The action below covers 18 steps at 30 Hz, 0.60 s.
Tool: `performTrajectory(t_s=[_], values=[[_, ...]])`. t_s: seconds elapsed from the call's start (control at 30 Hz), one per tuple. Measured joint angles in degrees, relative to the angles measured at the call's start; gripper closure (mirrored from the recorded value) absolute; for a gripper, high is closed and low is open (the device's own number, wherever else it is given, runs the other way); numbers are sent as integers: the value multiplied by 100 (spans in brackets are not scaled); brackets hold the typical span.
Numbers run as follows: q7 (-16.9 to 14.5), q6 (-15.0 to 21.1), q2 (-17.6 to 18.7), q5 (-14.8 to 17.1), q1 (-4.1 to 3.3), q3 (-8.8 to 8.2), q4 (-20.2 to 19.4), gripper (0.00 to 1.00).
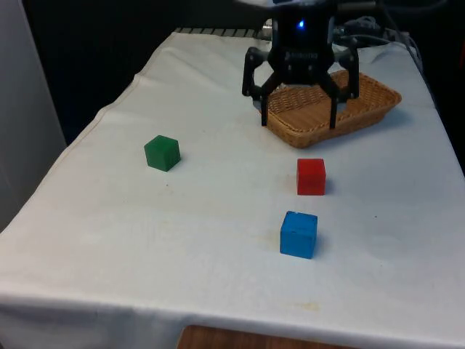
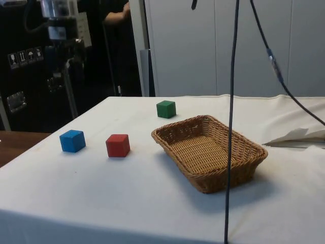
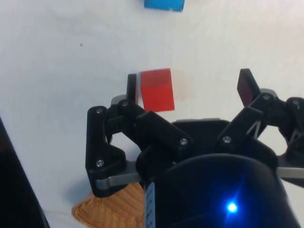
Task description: Pick up the blue cube and place it into the basket.
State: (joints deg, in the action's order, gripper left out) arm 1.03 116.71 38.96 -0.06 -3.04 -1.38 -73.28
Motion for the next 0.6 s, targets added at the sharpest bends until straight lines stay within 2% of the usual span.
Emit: performTrajectory(t_s=[0.33, 0.43, 0.6], values=[[0, 481, 435, 0, -6, 0, 80, 0], [0, 510, 481, 0, -6, 0, 97, 0], [0, 710, 762, 0, -6, 0, 241, 0]])
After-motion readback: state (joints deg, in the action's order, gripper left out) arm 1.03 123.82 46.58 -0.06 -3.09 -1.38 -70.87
